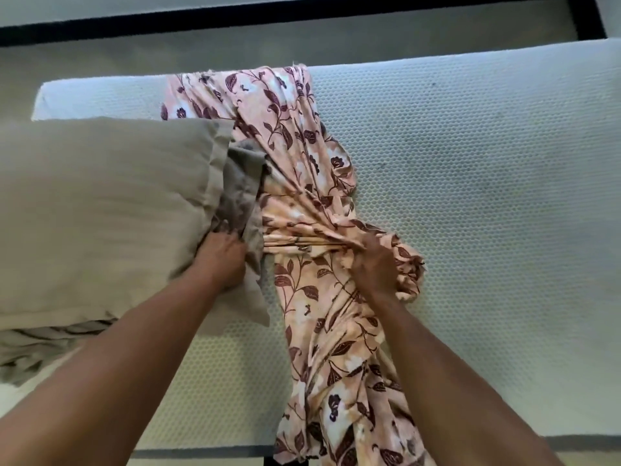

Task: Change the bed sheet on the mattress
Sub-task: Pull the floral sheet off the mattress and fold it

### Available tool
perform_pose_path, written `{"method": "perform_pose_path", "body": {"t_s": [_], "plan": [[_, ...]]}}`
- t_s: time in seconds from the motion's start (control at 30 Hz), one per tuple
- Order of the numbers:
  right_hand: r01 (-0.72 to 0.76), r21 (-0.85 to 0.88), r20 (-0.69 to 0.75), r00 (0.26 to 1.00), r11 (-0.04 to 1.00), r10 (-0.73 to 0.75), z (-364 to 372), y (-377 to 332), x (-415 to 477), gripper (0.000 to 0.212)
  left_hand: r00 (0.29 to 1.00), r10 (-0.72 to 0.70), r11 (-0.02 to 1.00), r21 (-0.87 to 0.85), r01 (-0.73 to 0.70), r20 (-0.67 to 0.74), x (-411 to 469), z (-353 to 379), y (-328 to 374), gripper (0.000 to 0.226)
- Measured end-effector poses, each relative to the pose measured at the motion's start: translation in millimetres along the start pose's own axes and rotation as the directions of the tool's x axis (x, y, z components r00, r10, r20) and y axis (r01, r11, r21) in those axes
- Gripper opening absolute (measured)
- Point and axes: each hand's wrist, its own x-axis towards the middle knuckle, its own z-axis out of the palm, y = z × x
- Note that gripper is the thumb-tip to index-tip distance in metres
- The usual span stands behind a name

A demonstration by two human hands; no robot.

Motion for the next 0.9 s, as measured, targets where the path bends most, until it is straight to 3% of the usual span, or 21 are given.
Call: {"method": "perform_pose_path", "body": {"t_s": [0.07,0.2,0.23,0.27,0.33,0.4,0.47,0.5,0.57,0.6,0.67,0.7,0.73,0.8,0.87,0.9], "plan": [[-0.268,0.074,-0.143,0.95,0.961,0.276,-26,37,8,0.018,0.999,-0.028,0.999,0.037,0.027,0.031,0,0,-4,0.047],[-0.589,0.264,-0.38,0.664,0.764,0.644,-101,112,3,0.054,0.998,-0.06,0.998,0.023,0.06,0.03,6,-11,-9,0.044],[-0.633,0.226,-0.362,0.651,0.74,0.667,-115,124,-1,0.052,0.996,-0.071,0.997,-0.015,0.072,0.048,9,-16,-6,0.042],[-0.647,0.146,-0.317,0.686,0.749,0.655,-123,130,-3,0.046,0.994,-0.082,0.994,-0.068,0.087,0.072,12,-23,-4,0.042],[-0.569,-0.003,-0.263,0.794,0.822,0.548,-128,131,3,0.047,0.987,-0.099,0.973,-0.194,0.122,0.125,18,-43,10,0.045],[-0.375,-0.051,-0.207,0.911,0.926,0.357,-116,116,20,0.08,0.983,-0.12,0.934,-0.321,0.16,0.141,29,-58,34,0.041],[-0.175,-0.114,0.002,0.984,0.978,0.176,-91,91,37,0.114,0.982,-0.147,0.847,-0.497,0.188,0.121,37,-66,61,0.046],[-0.098,-0.169,0.126,0.985,0.981,0.12,-77,79,44,0.12,0.981,-0.16,0.768,-0.61,0.194,0.111,40,-68,76,0.049],[0.075,-0.301,0.312,0.95,0.951,0.024,-59,62,44,0.103,0.966,-0.224,0.492,-0.841,0.227,0.13,41,-71,106,0.043],[0.157,-0.343,0.371,0.928,0.926,-0.02,-57,55,36,0.084,0.943,-0.28,0.285,-0.922,0.262,0.182,43,-67,118,0.041],[0.29,-0.303,0.463,0.877,0.908,-0.125,-57,54,12,0.059,0.858,-0.408,-0.135,-0.949,0.283,0.314,43,-69,138,0.047],[0.348,-0.241,0.509,0.84,0.906,-0.187,-62,55,-5,0.052,0.81,-0.457,-0.286,-0.923,0.258,0.368,43,-70,144,0.056],[0.396,-0.172,0.566,0.789,0.902,-0.238,-68,59,-26,0.046,0.768,-0.485,-0.373,-0.893,0.251,0.418,45,-73,148,0.069],[0.497,-0.068,0.735,0.611,0.865,-0.294,-80,77,-68,0.033,0.74,-0.463,-0.419,-0.856,0.302,0.488,47,-72,161,0.094],[0.554,0.008,0.847,0.438,0.832,-0.3,-97,106,-98,0.025,0.835,-0.348,-0.395,-0.874,0.282,0.426,38,-82,190,0.1],[0.527,0.021,0.856,0.429,0.85,-0.287,-104,125,-107,0.026,0.889,-0.287,-0.297,-0.916,0.271,0.356,32,-85,210,0.09]]}}
